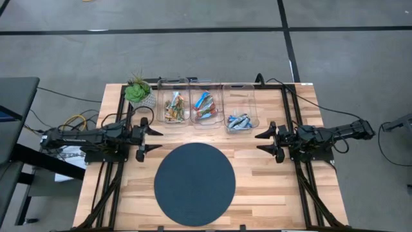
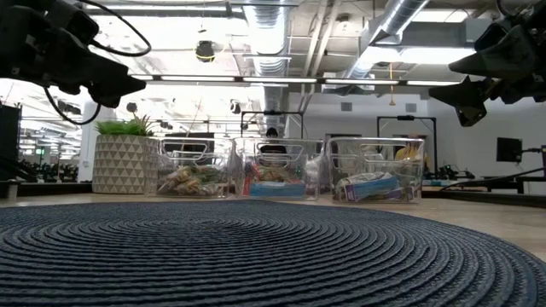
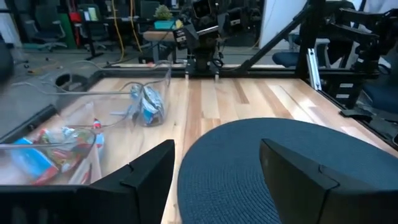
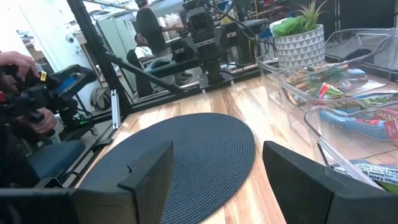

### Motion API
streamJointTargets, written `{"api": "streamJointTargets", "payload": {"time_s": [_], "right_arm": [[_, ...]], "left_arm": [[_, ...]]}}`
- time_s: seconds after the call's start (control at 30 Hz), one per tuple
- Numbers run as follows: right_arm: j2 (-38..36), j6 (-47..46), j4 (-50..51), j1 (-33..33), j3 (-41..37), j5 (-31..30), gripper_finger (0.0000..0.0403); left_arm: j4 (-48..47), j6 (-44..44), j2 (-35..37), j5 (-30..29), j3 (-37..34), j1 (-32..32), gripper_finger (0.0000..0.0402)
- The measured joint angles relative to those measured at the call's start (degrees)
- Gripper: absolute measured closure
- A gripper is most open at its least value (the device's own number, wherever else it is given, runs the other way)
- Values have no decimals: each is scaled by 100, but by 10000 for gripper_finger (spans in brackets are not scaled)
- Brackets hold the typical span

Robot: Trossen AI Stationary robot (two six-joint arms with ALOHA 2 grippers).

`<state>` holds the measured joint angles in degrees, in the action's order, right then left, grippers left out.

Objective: Pick and place Granola Bars by type
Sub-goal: Return to Home Position

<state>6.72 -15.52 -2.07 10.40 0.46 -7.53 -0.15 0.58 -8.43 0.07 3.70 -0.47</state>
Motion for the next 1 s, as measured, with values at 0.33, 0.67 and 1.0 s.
{"api": "streamJointTargets", "payload": {"time_s": [0.33, 0.67, 1.0], "right_arm": [[0, -1, -2, 1, 1, 7, 159], [1, 0, 1, -1, 0, 4, 159], [0, 1, 2, 1, 0, 4, 159]], "left_arm": [[-38, 147, 833, -96, -212, -9, 173], [194, 16, 833, -82, -313, -9, 173], [199, -354, 833, -86, -319, -9, 173]]}}
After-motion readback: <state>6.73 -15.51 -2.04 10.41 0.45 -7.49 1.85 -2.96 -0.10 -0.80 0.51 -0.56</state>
